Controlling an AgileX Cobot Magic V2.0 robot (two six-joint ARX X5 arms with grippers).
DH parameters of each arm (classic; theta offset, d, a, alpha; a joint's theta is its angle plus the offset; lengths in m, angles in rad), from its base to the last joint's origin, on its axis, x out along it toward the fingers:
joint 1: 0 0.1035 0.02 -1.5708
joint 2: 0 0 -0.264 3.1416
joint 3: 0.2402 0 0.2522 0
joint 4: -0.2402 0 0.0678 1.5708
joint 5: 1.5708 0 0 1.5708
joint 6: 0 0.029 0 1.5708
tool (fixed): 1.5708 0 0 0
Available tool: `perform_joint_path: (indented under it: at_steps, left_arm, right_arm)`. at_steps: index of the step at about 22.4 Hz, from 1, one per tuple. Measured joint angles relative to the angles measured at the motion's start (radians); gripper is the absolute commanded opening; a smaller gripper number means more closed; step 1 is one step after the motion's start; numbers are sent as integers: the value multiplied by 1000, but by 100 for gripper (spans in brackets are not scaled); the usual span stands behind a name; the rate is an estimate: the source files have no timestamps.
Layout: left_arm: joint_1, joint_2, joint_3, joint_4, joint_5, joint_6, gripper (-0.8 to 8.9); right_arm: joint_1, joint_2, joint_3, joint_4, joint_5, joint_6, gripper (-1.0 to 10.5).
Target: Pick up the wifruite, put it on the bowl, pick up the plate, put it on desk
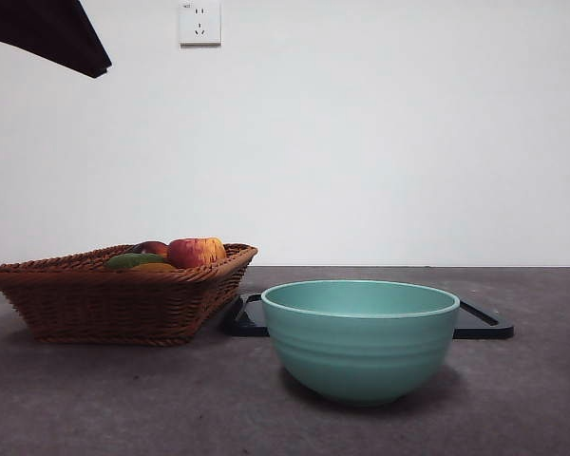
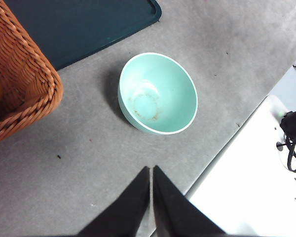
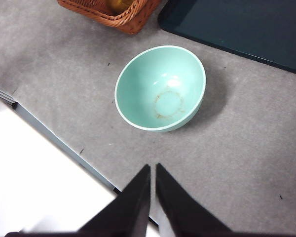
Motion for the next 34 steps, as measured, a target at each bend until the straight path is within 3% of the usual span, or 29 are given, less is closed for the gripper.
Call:
perform_joint_path:
  at_steps: [16,20,24,26,30,34]
  left_arm:
    - [23,-39,0,19,0,13,8]
    - [167,-197,-3,231,-32,109,8]
    - [360,-413,-101,520,-77,136,8]
    - [431,-533,-193,621,-152,138,8]
    - [499,-686,-356,669,-278,138,8]
    - [544,-785,-507,661,-341,138,8]
  right_arm:
    - [0,0,0,4,0,0,7]
    - [0,0,0,4,0,0,7]
    - [0,0,0,4,0,0,7]
    - [0,0,0,4,0,0,7]
    - [0,0,0,4,0,0,7]
    - [0,0,0,4,0,0,7]
